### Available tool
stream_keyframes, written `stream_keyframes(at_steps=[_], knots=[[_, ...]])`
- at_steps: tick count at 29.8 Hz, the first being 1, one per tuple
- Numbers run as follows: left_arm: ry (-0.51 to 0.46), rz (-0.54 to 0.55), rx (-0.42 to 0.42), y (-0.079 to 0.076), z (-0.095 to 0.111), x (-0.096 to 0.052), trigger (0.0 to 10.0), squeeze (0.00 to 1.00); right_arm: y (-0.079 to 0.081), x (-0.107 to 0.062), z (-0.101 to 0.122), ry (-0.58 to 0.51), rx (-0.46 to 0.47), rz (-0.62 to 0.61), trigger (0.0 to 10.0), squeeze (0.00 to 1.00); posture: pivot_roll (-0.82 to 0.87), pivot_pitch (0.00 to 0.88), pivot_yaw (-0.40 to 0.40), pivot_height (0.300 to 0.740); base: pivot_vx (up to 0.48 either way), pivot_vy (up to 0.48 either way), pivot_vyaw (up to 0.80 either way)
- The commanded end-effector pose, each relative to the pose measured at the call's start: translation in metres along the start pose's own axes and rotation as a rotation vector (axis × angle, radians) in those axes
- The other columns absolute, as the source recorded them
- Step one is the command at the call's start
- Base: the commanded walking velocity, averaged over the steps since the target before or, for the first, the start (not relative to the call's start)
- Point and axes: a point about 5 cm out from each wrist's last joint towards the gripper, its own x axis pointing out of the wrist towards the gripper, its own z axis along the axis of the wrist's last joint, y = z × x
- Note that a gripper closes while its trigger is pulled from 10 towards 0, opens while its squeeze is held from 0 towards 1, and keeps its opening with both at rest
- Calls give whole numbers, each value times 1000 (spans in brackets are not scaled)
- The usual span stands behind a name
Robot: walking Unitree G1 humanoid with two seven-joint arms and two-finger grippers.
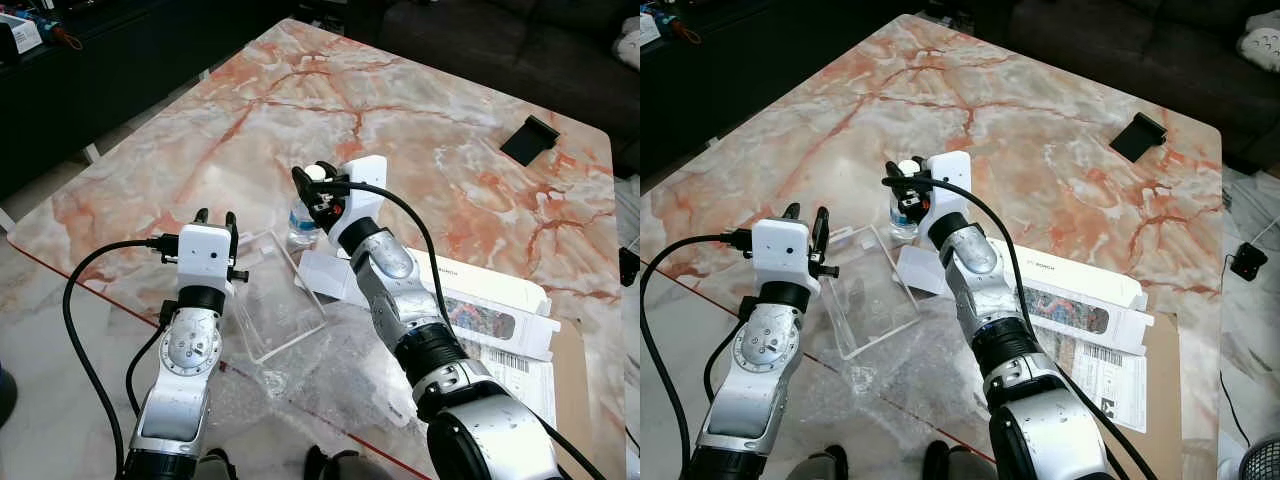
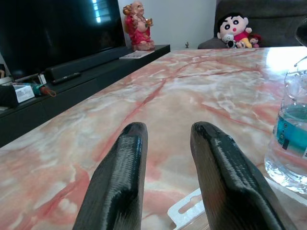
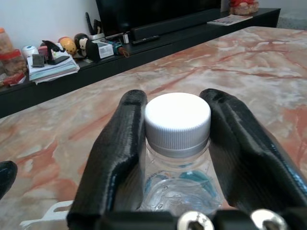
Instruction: Picking trash to rubbish bin
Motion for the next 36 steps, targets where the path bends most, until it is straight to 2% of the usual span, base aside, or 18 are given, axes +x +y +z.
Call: stream_keyframes(at_steps=[1, 10, 11, 12, 16, 22, 25, 29, 36], knots=[[-11, -11, -2, -3, 4, -1, 10000, 0, 3, 3, 3, -10, 6, 14, 0, 0, 137, 219, -181, 740, 0, 0, 0], [8, -2, 7, -3, 1, 0, 10000, 0, 3, 4, 7, -31, 10, 9, 0, 0, 131, 221, -177, 740, 0, 0, 0], [7, 5, 7, -3, 1, 0, 10000, 0, 2, 5, 10, -46, 13, 2, 2471, 0, 130, 221, -176, 740, 0, 0, 0], [6, 10, 9, -2, 1, 1, 10000, 0, 1, 5, 14, -61, 16, -3, 10000, 0, 130, 221, -176, 740, 0, 0, 0], [16, 19, 9, -1, -1, 2, 10000, 0, -7, 8, 41, -184, 36, -30, 10000, 0, 119, 218, -172, 740, 0, 0, 0], [14, 38, 7, 0, 0, 4, 10000, 0, -16, 5, 61, -265, 30, -53, 10000, 0, 108, 213, -169, 740, 0, 0, 0], [11, 47, 13, 0, 1, 5, 10000, 0, -18, 4, 63, -274, 28, -57, 10000, 0, 108, 213, -169, 740, 0, 0, 0], [-21, 91, 13, 9, 6, 9, 10000, 0, -28, -4, 62, -278, 12, -90, 10000, 0, 102, 207, -166, 740, 0, 0, 0], [-31, 101, 13, 9, 7, 9, 10000, 0, -32, -11, 55, -259, 13, -111, 10000, 0, 101, 201, -165, 740, -103, 0, 0]])
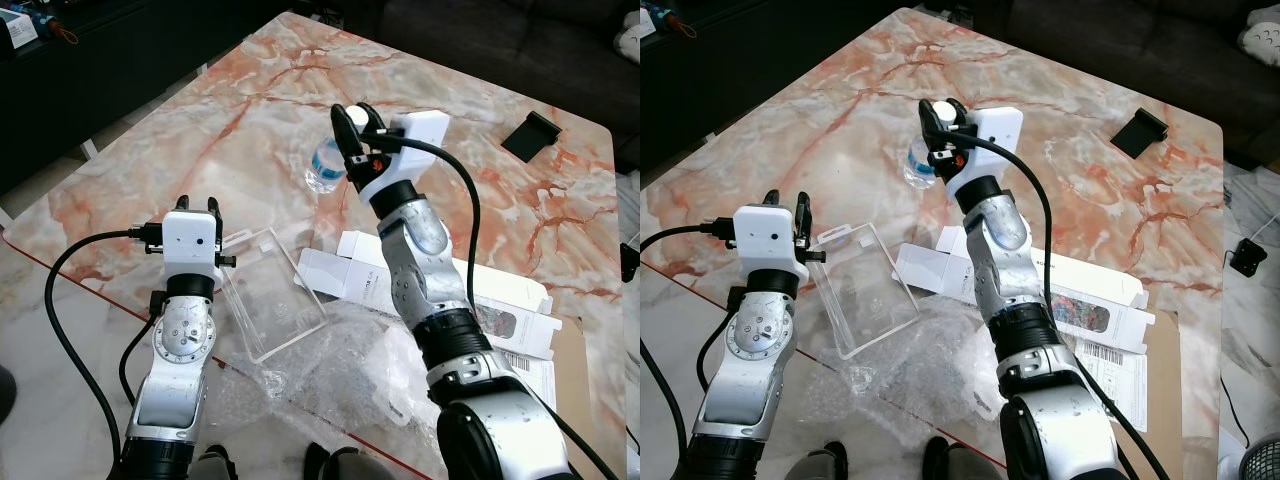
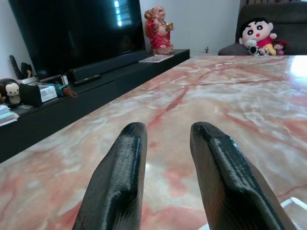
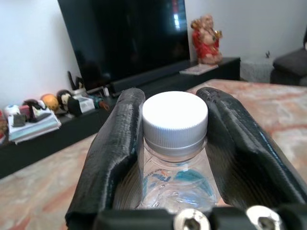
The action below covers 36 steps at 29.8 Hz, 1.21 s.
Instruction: Picking trash to rubbish bin
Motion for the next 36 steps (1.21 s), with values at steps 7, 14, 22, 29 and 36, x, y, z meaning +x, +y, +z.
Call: stream_keyframes(at_steps=[7, 14, 22, 29, 36], knots=[[-10, -5, 1, -4, 1, 1, 10000, 0, -4, -1, 7, -27, -2, -20, 10000, 0, 101, 200, -164, 740, -242, 0, 0], [-13, -8, 3, -4, 2, 0, 10000, 0, -2, -2, 7, -24, 4, -18, 10000, 0, 104, 200, -164, 740, -241, 0, 0], [-28, -14, 8, -5, 5, 2, 10000, 0, -2, -2, 10, -41, 15, -29, 10000, 0, 101, 201, -163, 740, -244, 0, 0], [-35, -19, 11, -5, 7, 3, 10000, 0, -2, -2, 12, -49, 20, -30, 10000, 0, 101, 200, -164, 740, -243, 0, 0], [-42, -20, 10, -5, 8, 3, 10000, 0, -2, -2, 14, -53, 21, -31, 10000, 0, 97, 201, -164, 740, -244, 0, 0]])
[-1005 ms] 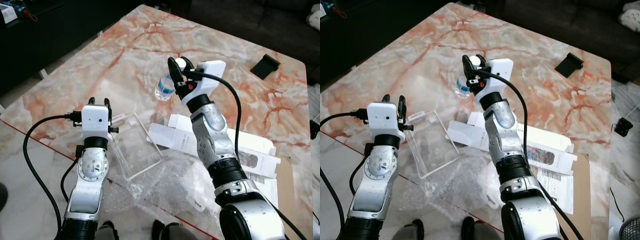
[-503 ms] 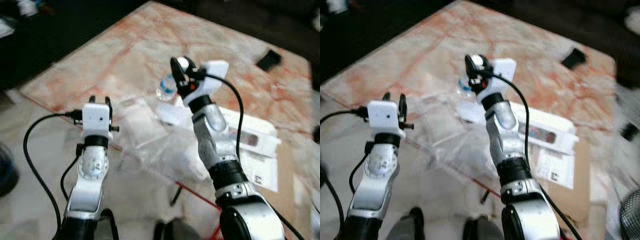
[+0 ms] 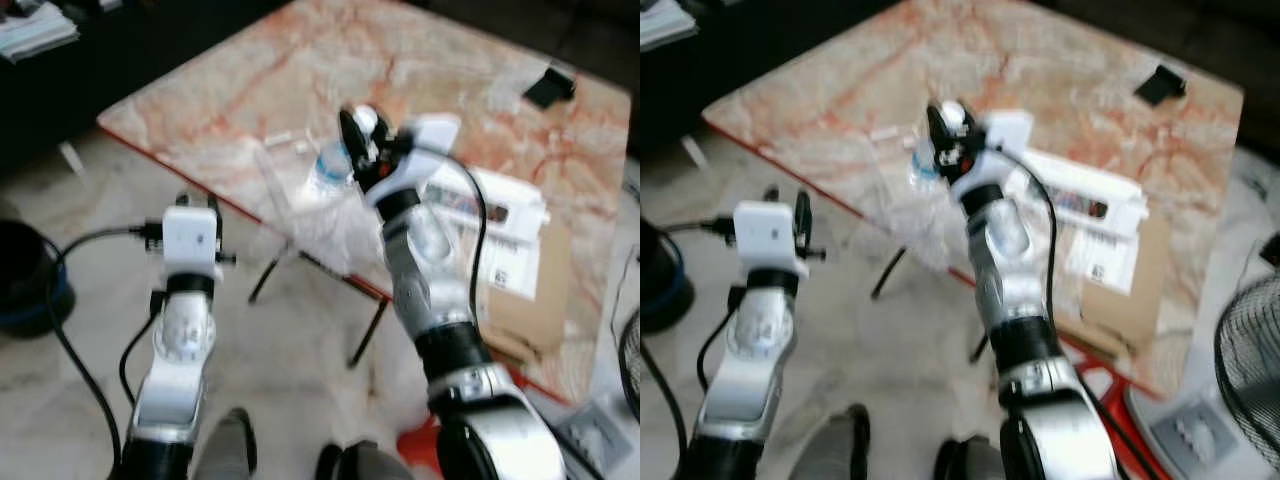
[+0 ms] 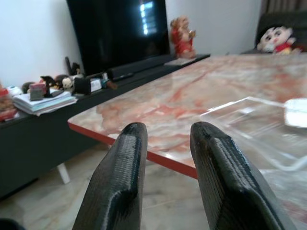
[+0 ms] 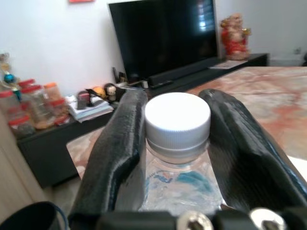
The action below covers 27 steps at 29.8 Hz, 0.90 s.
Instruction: Picking trash to rubbish bin
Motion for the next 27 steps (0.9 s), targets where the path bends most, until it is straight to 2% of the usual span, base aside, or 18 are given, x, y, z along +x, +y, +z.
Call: stream_keyframes(at_steps=[1, 11, 15, 18, 19, 21, 23, 25, 26, 27], knots=[[-11, -5, 12, -1, 2, -1, 10000, 0, 0, 2, 8, -35, 2, -2, 10000, 0, 97, 201, -164, 740, -240, 0, 0], [-11, -12, 7, -3, 2, -1, 10000, 0, -7, -6, 7, -18, -5, -22, 10000, 0, 89, 207, -170, 740, -216, 0, 0], [-9, -15, 5, -3, 1, -2, 10000, 0, -10, -10, 5, -8, -13, -28, 10000, 0, 89, 207, -170, 740, 0, 0, 0], [5, -33, -3, -6, -3, -4, 10000, 0, -19, -21, 0, 20, -27, -50, 10000, 0, 82, 212, -175, 740, 0, 0, 0], [11, -39, -4, -7, -5, -5, 10000, 0, -23, -25, -2, 33, -32, -61, 10000, 0, 82, 212, -175, 740, 0, 0, 0], [70, -80, -15, -13, -20, -13, 10000, 0, -43, -47, -20, 123, -51, -126, 10000, 0, 69, 214, -177, 740, 0, 0, 0], [75, -85, -16, -14, -21, -14, 10000, 0, -44, -50, -22, 134, -53, -132, 10000, 0, 69, 214, -177, 740, 0, 0, 0], [135, -120, -28, -20, -35, -21, 10000, 0, -59, -69, -42, 226, -59, -178, 10000, 0, 65, 211, -176, 740, 0, 0, 0], [193, -150, -29, -25, -49, -29, 10000, 0, -72, -89, -60, 317, -66, -223, 10000, 0, 64, 212, -177, 740, 0, 0, 0], [214, -156, -34, -26, -54, -32, 10000, 0, -75, -95, -67, 347, -61, -238, 10000, 0, 64, 212, -177, 740, 0, 0, 0]])
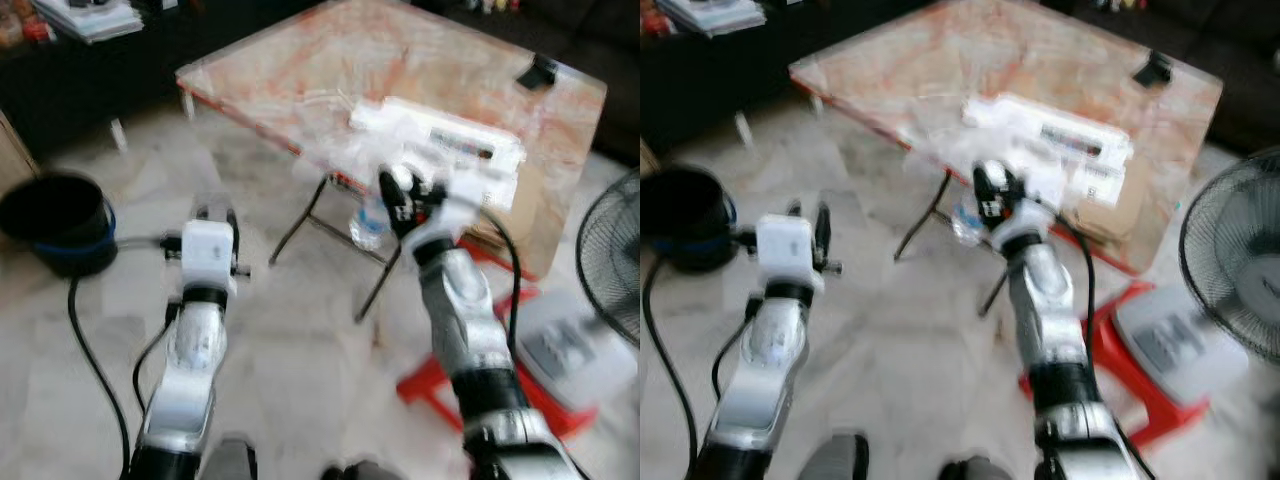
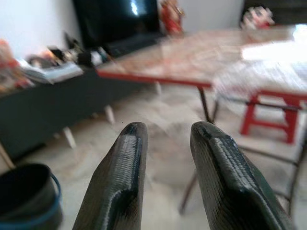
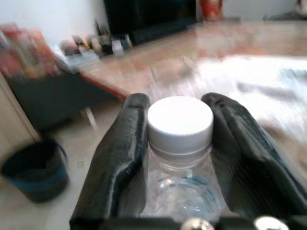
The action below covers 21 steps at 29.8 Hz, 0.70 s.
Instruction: Picking trash to rubbish bin
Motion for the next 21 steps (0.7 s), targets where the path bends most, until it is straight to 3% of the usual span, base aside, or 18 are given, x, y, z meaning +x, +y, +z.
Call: stream_keyframes(at_steps=[1, 2, 4, 5, 9, 10, 12, 15, 21], knots=[[95, -47, -38, -12, -23, -11, 10000, 0, -22, -18, -31, 129, 3, -72, 10000, 0, 64, 210, -178, 740, 0, 0, 0], [175, -61, -59, -15, -44, -20, 10000, 0, -35, -33, -53, 229, 2, -117, 10000, 0, 66, 212, -176, 740, 0, 0, 0], [199, -65, -68, -15, -50, -23, 10000, 0, -38, -38, -59, 261, -1, -131, 10000, 0, 66, 212, -176, 740, 0, 0, 0], [297, -83, -67, -17, -71, -32, 10000, 0, -48, -52, -76, 344, 4, -180, 10000, 0, 68, 210, -176, 740, 0, 0, 0], [501, -127, -71, -21, -116, -64, 10000, 0, -68, -91, -110, 549, -23, -285, 10000, 0, 76, 209, -175, 740, 0, 0, 0], [514, -128, -66, -21, -120, -67, 10000, 0, -69, -95, -113, 565, -21, -296, 10000, 0, 76, 209, -175, 740, 0, 0, 0], [657, -117, -88, -19, -145, -90, 10000, 0, -79, -118, -125, 645, 6, -370, 10000, 0, 74, 207, -174, 740, 0, 0, 206], [721, -118, -81, -18, -155, -103, 10000, 0, -83, -131, -132, 698, -16, -402, 10000, 0, 73, 207, -172, 740, 0, 0, 665], [896, -113, -91, -17, -181, -144, 10000, 0, -86, -165, -150, 802, -4, -469, 10000, 0, 74, 208, -171, 740, 0, 0, 794]])
